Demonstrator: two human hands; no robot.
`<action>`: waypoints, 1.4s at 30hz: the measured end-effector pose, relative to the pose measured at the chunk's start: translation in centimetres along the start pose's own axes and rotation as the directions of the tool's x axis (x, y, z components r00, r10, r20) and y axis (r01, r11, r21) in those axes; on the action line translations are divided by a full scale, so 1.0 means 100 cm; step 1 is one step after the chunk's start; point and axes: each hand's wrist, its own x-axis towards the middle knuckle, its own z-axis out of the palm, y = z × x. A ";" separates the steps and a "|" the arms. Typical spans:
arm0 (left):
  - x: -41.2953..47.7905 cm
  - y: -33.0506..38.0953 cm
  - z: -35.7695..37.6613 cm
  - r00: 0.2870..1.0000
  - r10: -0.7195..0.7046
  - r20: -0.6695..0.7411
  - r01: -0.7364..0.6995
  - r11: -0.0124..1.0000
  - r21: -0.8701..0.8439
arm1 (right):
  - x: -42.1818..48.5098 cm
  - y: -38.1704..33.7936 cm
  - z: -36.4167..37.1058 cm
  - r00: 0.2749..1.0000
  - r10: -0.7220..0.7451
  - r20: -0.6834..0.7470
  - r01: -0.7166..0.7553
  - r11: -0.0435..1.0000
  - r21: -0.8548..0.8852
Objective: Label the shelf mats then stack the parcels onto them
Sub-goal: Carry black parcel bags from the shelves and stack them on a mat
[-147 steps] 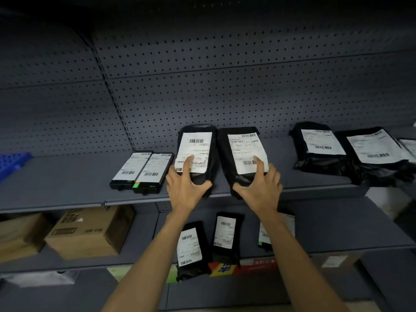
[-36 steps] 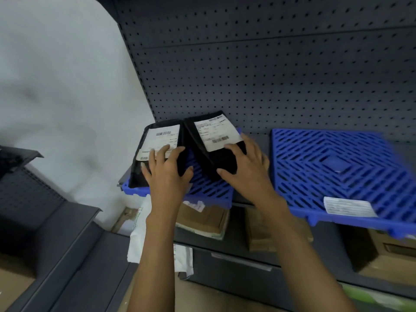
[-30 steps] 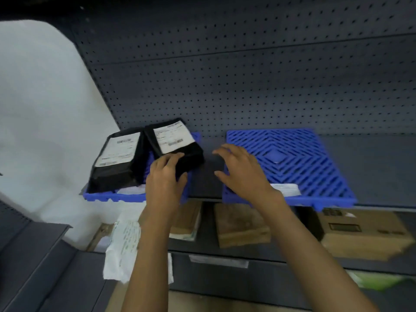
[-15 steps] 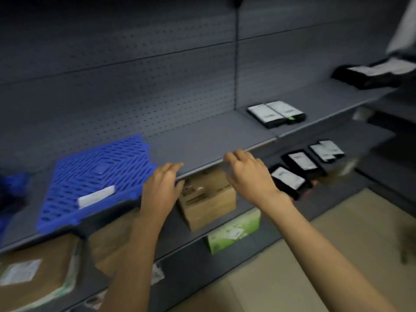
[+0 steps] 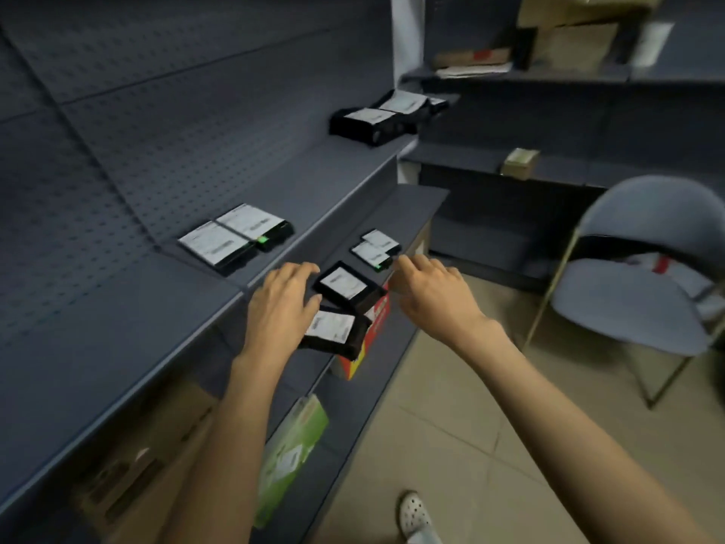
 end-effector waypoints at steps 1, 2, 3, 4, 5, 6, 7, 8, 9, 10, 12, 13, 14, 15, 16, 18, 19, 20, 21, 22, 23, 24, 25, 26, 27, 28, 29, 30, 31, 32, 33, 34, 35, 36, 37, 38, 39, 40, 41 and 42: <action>0.022 0.008 0.011 1.000 0.015 0.008 -0.015 1.000 -0.012 | 0.012 0.016 -0.001 1.000 0.019 0.004 -0.019 1.000 -0.007; 0.044 0.017 0.021 1.000 0.025 0.016 -0.024 0.999 -0.024 | 0.026 0.032 -0.002 0.999 0.038 0.007 -0.038 0.999 -0.009; 0.067 0.025 0.030 0.999 0.032 0.020 -0.031 0.999 -0.034 | 0.040 0.046 -0.004 0.999 0.050 0.011 -0.050 0.999 -0.011; 0.089 0.033 0.039 0.999 0.037 0.020 -0.036 0.998 -0.043 | 0.056 0.060 -0.006 0.998 0.056 0.020 -0.056 0.998 -0.014; 0.110 0.040 0.046 0.999 0.042 0.017 -0.042 0.998 -0.048 | 0.072 0.073 -0.009 0.998 0.059 0.029 -0.058 0.998 -0.018; 0.132 0.047 0.053 0.999 0.048 0.012 -0.047 0.998 -0.052 | 0.088 0.086 -0.013 0.998 0.060 0.028 -0.059 0.998 -0.022; 0.153 0.053 0.060 0.999 0.053 0.007 -0.052 0.997 -0.057 | 0.105 0.098 -0.016 0.998 0.065 0.020 -0.064 0.998 -0.024; 0.174 0.058 0.065 0.999 0.054 0.001 -0.054 0.997 -0.062 | 0.120 0.111 -0.019 0.997 0.073 0.009 -0.072 0.997 -0.026; 0.194 0.064 0.071 0.999 0.054 -0.006 -0.054 0.997 -0.062 | 0.134 0.124 -0.021 0.997 0.080 -0.003 -0.080 0.996 -0.031; 0.213 0.069 0.076 0.998 0.054 -0.010 -0.055 0.997 -0.057 | 0.146 0.137 -0.022 0.996 0.088 -0.016 -0.089 0.995 -0.034; 0.248 0.081 0.087 0.998 0.066 -0.005 -0.066 0.997 -0.046 | 0.166 0.165 -0.022 0.993 0.115 -0.041 -0.116 0.993 -0.024; 0.264 0.087 0.092 0.997 0.075 -0.001 -0.075 0.996 -0.037 | 0.175 0.178 -0.021 0.990 0.134 -0.046 -0.135 0.991 -0.014; 0.280 0.093 0.098 0.997 0.082 0.001 -0.082 0.996 -0.024 | 0.183 0.192 -0.020 0.987 0.151 -0.047 -0.151 0.988 -0.005; 0.295 0.099 0.103 0.996 0.087 0.000 -0.087 0.996 -0.010 | 0.193 0.205 -0.019 0.985 0.165 -0.046 -0.165 0.986 0.002; 0.310 0.104 0.109 0.996 0.090 -0.002 -0.090 0.996 0.005 | 0.204 0.219 -0.017 0.984 0.175 -0.046 -0.175 0.985 0.005; 0.338 0.113 0.122 0.997 0.081 -0.010 -0.081 0.996 0.032 | 0.232 0.245 -0.015 0.983 0.176 -0.048 -0.176 0.984 0.005; 0.353 0.116 0.128 0.997 0.070 -0.012 -0.069 0.997 0.040 | 0.248 0.257 -0.013 0.985 0.167 -0.050 -0.167 0.986 0.005; 0.368 0.120 0.135 0.998 0.055 -0.012 -0.054 0.998 0.045 | 0.265 0.269 -0.012 0.987 0.154 -0.049 -0.154 0.988 0.006; 0.383 0.123 0.142 0.999 0.038 -0.010 -0.038 0.998 0.049 | 0.282 0.280 -0.011 0.990 0.138 -0.042 -0.137 0.990 0.009; 0.397 0.126 0.149 1.000 0.021 -0.007 -0.021 0.998 0.057 | 0.300 0.291 -0.009 0.993 0.118 -0.031 -0.118 0.993 0.012; 0.411 0.129 0.156 1.000 0.002 -0.004 -0.002 0.998 0.068 | 0.318 0.303 -0.007 0.995 0.094 -0.019 -0.094 0.995 0.015; 0.426 0.132 0.162 1.000 -0.024 -0.002 0.024 0.997 0.080 | 0.336 0.314 -0.005 0.998 0.067 -0.007 -0.067 0.998 0.016; 0.440 0.136 0.167 0.998 -0.058 -0.003 0.058 0.994 0.091 | 0.353 0.326 -0.004 0.999 0.040 0.001 -0.040 0.999 0.016; 0.455 0.140 0.172 0.995 -0.096 -0.006 0.097 0.990 0.102 | 0.371 0.337 -0.004 1.000 0.015 0.008 -0.015 1.000 0.018; 0.470 0.145 0.175 0.991 -0.136 -0.011 0.136 0.985 0.111 | 0.387 0.348 -0.006 1.000 -0.008 0.018 0.007 1.000 0.022; 0.485 0.150 0.178 0.985 -0.172 -0.016 0.173 0.978 0.115 | 0.403 0.359 -0.007 0.999 -0.033 0.034 0.032 0.999 0.027; 0.498 0.155 0.180 0.979 -0.201 -0.027 0.203 0.973 0.114 | 0.418 0.369 -0.008 0.997 -0.060 0.048 0.059 0.998 0.028; 0.511 0.160 0.183 0.974 -0.225 -0.042 0.228 0.967 0.112 | 0.434 0.379 -0.009 0.995 -0.087 0.057 0.085 0.996 0.024; 0.523 0.164 0.187 0.967 -0.247 -0.058 0.252 0.961 0.111 | 0.450 0.389 -0.009 0.992 -0.106 0.062 0.105 0.994 0.021; 0.532 0.168 0.191 0.960 -0.270 -0.070 0.277 0.954 0.113 | 0.466 0.397 -0.009 0.992 -0.114 0.062 0.113 0.993 0.020; 0.540 0.170 0.195 0.952 -0.295 -0.077 0.302 0.946 0.116 | 0.481 0.403 -0.009 0.992 -0.113 0.062 0.112 0.994 0.022; 0.546 0.172 0.199 0.944 -0.320 -0.077 0.327 0.937 0.120 | 0.495 0.407 -0.008 0.992 -0.107 0.066 0.105 0.994 0.028; 0.550 0.171 0.203 0.936 -0.344 -0.074 0.351 0.928 0.123 | 0.508 0.409 -0.007 0.992 -0.102 0.076 0.099 0.994 0.038; 0.554 0.170 0.206 0.927 -0.369 -0.071 0.375 0.919 0.125 | 0.520 0.409 -0.005 0.991 -0.105 0.086 0.101 0.994 0.048; 0.559 0.168 0.209 0.916 -0.394 -0.071 0.400 0.908 0.127 | 0.531 0.408 -0.002 0.989 -0.119 0.092 0.114 0.992 0.057; 0.564 0.165 0.212 0.905 -0.418 -0.072 0.424 0.896 0.130 | 0.542 0.405 0.002 0.986 -0.140 0.093 0.135 0.989 0.064; 0.570 0.161 0.213 0.895 -0.440 -0.072 0.446 0.885 0.133 | 0.553 0.402 0.006 0.982 -0.165 0.090 0.159 0.985 0.071; 0.576 0.157 0.215 0.885 -0.460 -0.069 0.465 0.875 0.134 | 0.564 0.398 0.009 0.978 -0.190 0.086 0.183 0.980 0.080; 0.583 0.153 0.217 0.877 -0.477 -0.066 0.481 0.866 0.136 | 0.575 0.394 0.012 0.974 -0.213 0.080 0.206 0.975 0.088; 0.590 0.148 0.219 0.869 -0.490 -0.065 0.495 0.858 0.140 | 0.586 0.390 0.015 0.970 -0.234 0.074 0.226 0.969 0.096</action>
